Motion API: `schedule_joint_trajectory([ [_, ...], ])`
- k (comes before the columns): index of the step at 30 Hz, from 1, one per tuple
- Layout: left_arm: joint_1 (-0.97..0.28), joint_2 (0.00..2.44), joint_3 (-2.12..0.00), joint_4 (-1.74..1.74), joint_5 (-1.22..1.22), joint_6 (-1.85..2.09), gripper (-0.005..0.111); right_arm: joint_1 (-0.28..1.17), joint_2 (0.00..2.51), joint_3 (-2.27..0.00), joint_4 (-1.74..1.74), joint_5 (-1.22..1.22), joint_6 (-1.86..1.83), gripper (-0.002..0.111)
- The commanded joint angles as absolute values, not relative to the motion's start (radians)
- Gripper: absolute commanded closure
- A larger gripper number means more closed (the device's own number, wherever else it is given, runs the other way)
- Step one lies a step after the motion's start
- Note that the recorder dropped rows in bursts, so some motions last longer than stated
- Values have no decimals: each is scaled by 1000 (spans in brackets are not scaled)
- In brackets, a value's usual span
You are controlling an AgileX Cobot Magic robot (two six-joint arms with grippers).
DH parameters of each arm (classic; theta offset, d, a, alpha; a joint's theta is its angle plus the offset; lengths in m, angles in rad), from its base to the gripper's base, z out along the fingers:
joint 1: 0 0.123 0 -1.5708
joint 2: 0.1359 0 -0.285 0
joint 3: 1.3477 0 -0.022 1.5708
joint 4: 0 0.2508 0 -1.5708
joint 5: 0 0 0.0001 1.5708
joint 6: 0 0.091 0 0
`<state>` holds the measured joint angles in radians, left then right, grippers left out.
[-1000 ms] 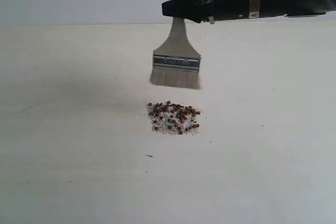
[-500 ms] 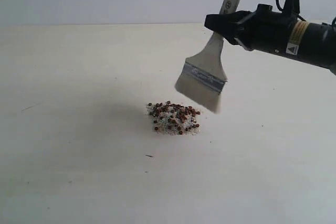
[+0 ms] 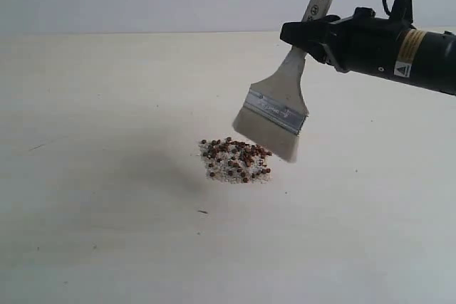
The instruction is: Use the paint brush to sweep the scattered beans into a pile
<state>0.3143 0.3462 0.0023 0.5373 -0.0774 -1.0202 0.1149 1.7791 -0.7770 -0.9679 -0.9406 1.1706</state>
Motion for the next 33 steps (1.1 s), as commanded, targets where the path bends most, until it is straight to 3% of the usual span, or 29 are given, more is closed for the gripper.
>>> schedule_joint_trajectory([
  [1,316,339,0,536,-79,-1020,107,117,1768,-775,-970,-860,1063,108],
  [5,316,339,0,536,-79,-1020,107,117,1768,-773,-927,-862,1023,108],
  [11,316,339,0,536,-79,-1020,107,117,1708,-578,-466,-980,703,108],
  [24,316,339,0,536,-79,-1020,107,117,1688,-484,-235,-974,626,108],
  [33,316,339,0,536,-79,-1020,107,335,1689,-485,105,-869,342,108],
])
